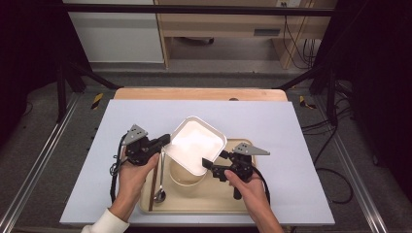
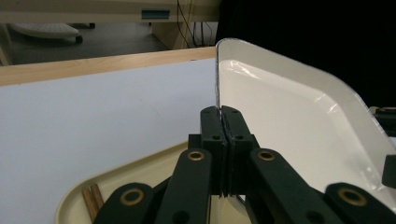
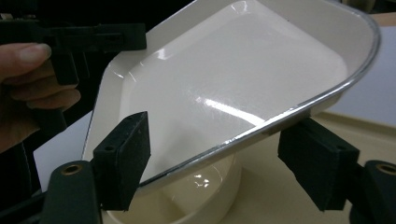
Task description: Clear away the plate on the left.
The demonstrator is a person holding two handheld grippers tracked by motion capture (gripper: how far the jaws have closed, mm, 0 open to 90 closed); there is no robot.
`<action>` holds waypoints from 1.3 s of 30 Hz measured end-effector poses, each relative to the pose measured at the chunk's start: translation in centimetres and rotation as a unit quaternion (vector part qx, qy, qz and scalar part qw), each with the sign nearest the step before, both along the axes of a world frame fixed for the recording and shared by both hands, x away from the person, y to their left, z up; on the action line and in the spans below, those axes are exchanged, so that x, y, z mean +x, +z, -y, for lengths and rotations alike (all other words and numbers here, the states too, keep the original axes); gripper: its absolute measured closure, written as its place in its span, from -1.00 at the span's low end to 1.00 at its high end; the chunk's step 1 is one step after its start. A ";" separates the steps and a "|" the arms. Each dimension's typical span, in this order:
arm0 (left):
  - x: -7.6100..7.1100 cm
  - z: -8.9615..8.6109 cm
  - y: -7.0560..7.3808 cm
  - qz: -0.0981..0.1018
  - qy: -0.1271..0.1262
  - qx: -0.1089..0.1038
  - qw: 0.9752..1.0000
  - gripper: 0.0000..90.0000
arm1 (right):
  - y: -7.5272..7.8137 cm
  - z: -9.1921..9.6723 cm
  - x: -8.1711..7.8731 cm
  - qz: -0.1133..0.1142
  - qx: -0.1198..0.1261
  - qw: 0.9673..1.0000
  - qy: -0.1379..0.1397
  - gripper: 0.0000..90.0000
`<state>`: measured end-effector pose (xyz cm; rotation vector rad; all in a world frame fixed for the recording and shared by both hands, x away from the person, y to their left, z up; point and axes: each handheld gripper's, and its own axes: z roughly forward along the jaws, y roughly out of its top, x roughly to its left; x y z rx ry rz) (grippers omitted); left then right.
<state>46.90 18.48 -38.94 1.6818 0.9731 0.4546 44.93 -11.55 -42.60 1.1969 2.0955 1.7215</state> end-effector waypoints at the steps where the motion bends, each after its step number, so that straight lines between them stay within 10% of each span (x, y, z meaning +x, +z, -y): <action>1: -0.1 0.2 0.0 0.003 0.002 -0.001 1.000 0.98 | 0.3 -0.1 -0.1 0.002 -0.013 1.000 -0.009 -0.25; 9: -1.1 0.9 -0.1 0.010 0.010 -0.007 1.000 0.98 | 1.7 0.6 -0.7 0.014 -0.036 0.997 -0.059 0.17; 25: -2.6 3.9 -1.7 -0.004 -0.031 0.008 0.999 0.96 | 3.8 4.3 -1.6 0.002 -0.005 0.994 -0.110 0.80; 39: -3.4 5.5 -1.8 0.020 -0.053 -0.013 0.998 0.70 | 5.1 7.2 -1.9 -0.007 -0.011 0.994 -0.109 0.83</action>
